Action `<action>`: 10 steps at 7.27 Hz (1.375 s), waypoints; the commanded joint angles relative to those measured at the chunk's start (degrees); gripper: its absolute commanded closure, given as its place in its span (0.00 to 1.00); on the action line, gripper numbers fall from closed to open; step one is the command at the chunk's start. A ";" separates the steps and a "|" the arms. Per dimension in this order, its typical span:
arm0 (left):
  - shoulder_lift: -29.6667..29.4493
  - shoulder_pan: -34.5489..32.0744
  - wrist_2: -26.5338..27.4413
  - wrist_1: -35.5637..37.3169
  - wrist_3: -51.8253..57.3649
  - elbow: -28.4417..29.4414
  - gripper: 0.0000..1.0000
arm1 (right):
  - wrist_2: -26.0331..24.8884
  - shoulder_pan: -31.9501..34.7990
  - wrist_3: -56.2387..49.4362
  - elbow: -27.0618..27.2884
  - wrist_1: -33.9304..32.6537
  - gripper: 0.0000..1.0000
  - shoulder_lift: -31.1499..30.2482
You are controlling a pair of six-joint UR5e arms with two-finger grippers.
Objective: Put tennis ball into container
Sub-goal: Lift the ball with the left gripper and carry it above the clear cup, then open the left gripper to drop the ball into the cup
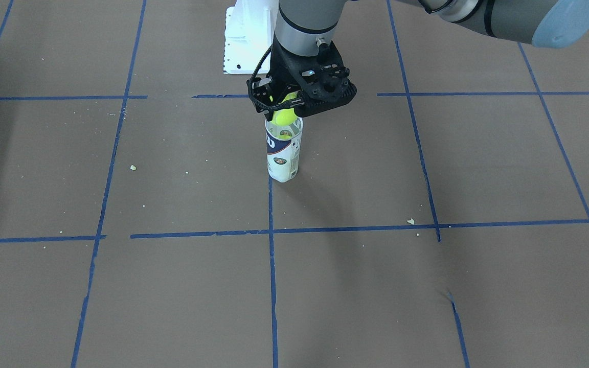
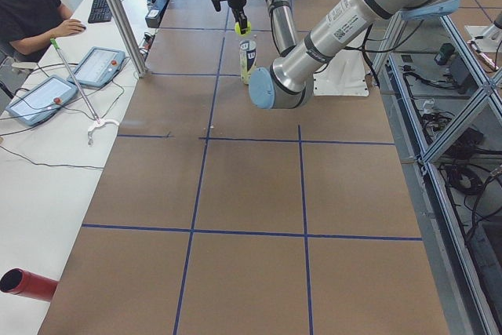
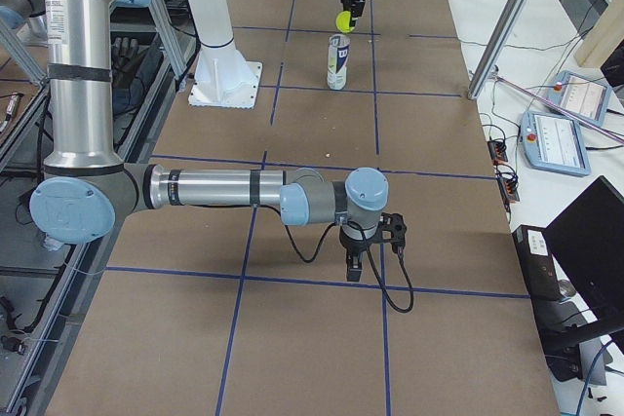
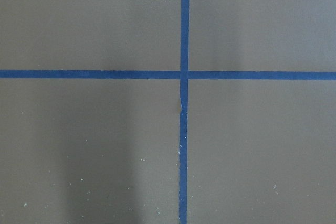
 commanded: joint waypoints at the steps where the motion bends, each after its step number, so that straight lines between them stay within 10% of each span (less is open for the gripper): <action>1: 1.89 0.57 0.01 -1.76 -0.01 -0.24 1.00 | 0.00 0.00 0.00 0.00 0.00 0.00 0.00; 4: 1.90 1.44 0.01 -1.68 -0.10 -0.59 1.00 | 0.00 0.00 0.00 0.00 0.00 0.00 0.00; 6: 2.86 1.62 0.09 -1.76 0.08 -1.29 0.00 | 0.00 0.00 0.00 0.00 0.00 0.00 0.00; 10: 2.86 1.62 0.44 -1.33 0.16 -5.32 0.00 | 0.00 0.00 0.00 0.00 0.00 0.00 0.00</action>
